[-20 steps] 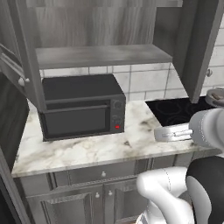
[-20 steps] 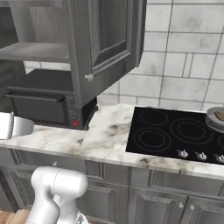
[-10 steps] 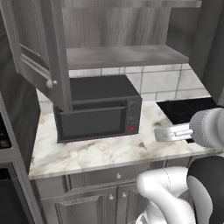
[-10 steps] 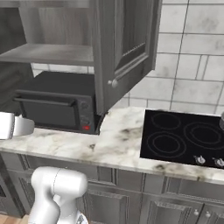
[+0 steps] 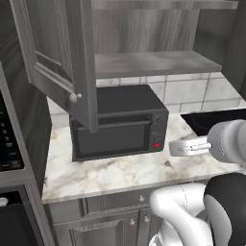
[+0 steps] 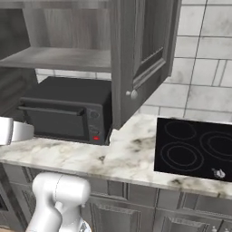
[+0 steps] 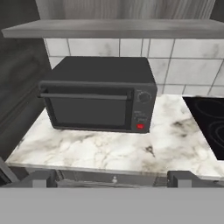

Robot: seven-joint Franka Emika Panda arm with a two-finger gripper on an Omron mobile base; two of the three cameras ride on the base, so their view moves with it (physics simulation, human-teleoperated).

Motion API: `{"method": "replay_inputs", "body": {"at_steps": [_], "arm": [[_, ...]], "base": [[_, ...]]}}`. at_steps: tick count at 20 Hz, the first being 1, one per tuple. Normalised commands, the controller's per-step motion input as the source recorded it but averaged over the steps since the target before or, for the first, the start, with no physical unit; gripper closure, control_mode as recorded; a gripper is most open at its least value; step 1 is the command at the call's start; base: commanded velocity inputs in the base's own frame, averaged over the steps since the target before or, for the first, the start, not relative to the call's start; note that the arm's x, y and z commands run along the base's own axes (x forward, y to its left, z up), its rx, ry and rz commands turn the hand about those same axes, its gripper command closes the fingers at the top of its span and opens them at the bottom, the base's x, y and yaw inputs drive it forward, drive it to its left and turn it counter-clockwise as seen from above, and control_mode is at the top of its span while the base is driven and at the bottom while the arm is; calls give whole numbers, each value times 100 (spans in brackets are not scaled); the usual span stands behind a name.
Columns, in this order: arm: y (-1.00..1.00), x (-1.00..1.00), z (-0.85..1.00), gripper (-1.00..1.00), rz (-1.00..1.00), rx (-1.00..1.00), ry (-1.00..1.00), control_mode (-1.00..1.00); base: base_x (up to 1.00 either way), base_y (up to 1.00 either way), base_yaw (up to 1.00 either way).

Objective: Open the cabinet and move the ladle to the pot. Then close the cabinet.

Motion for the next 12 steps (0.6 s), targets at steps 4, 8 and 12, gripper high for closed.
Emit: {"method": "replay_inputs", "body": {"at_steps": [4, 8, 12], "arm": [[0, 0, 0, -100, 0, 0, 0, 100], [0, 0, 0, -100, 0, 0, 0, 100], [0, 0, 0, -100, 0, 0, 0, 100]], "base": [[59, 0, 0], [42, 0, 0], [32, 1, 0]]}}
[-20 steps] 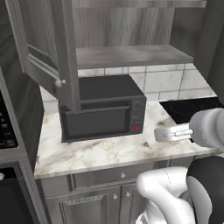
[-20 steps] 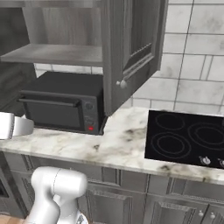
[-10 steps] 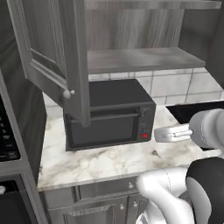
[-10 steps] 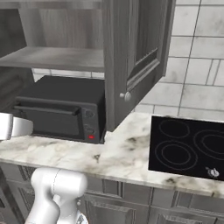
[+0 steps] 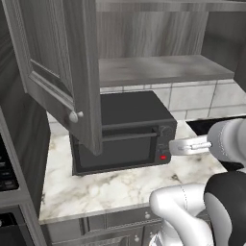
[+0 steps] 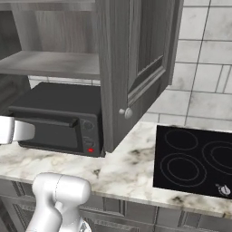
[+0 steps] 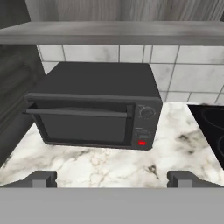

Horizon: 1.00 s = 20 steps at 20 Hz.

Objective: Open the cabinet and move the ladle to the pot. Then close the cabinet.

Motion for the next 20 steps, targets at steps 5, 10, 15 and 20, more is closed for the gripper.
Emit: {"method": "replay_inputs", "body": {"at_steps": [5, 10, 15, 20], "arm": [[0, 0, 0, -100, 0, 0, 0, 100], [0, 0, 0, -100, 0, 0, 0, 100], [0, 0, 0, -100, 0, 0, 1, -100], [0, -17, 9, -100, 0, -1, 0, -100]], "base": [[21, 0, 0], [6, 0, 0], [0, 0, 0], [0, 0, 0]]}}
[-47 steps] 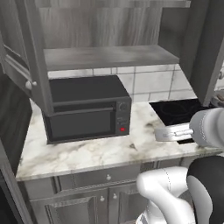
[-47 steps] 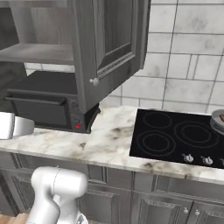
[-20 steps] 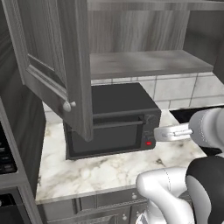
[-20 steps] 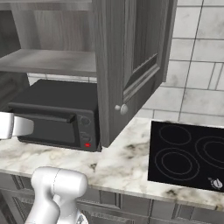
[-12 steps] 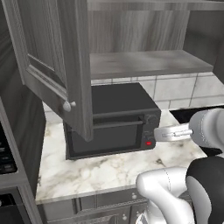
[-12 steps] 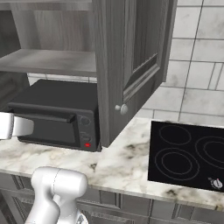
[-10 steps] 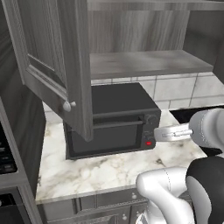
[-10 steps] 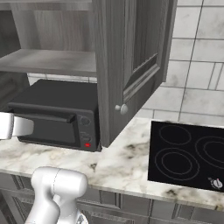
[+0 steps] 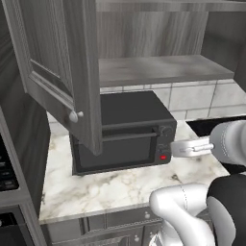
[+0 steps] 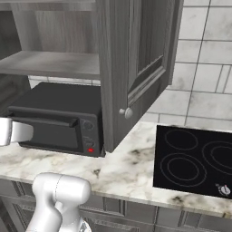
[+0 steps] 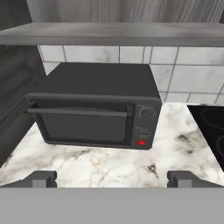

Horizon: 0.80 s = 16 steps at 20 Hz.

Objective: Open the cabinet and move the ladle to the pot. Then close the cabinet.

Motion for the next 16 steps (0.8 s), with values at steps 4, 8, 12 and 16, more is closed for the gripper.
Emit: {"method": "replay_inputs", "body": {"at_steps": [4, 8, 12, 16], "arm": [[-5, -35, 22, -100, 0, -1, 0, -100], [-13, -29, 25, -100, 0, 0, 0, -100], [-4, -26, 22, -100, 0, -1, 0, -100], [-18, -30, 27, -100, 0, 1, 0, -100]], "base": [[0, 0, 0], [0, 0, 0], [0, 0, 0], [0, 0, 0]]}}
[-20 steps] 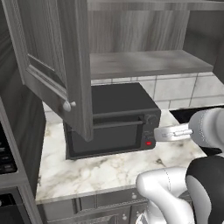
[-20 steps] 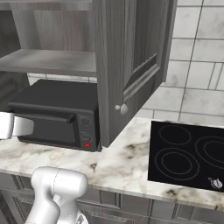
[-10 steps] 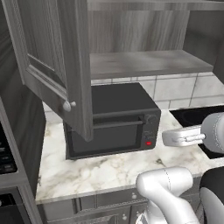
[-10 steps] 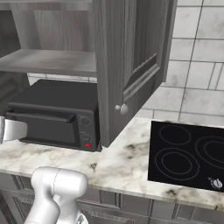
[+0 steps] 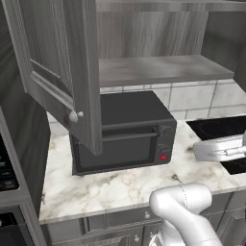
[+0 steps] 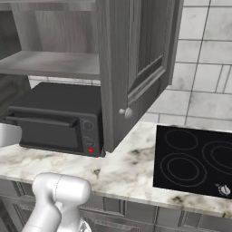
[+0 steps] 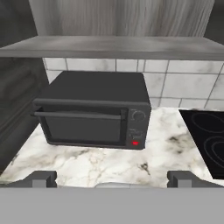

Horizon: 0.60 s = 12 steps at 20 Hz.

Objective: Open the cabinet and move the ladle to the pot. Then close the cabinet.

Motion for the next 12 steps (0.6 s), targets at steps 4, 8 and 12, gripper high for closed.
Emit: {"method": "replay_inputs", "body": {"at_steps": [4, 8, 12], "arm": [[-45, -31, 27, -100, 0, 18, 1, -100], [-48, -21, 23, -100, 0, 29, 1, -100], [-29, -26, 16, -100, -5, 30, -1, -100]], "base": [[0, 0, 0], [0, 0, 0], [0, 0, 0]]}}
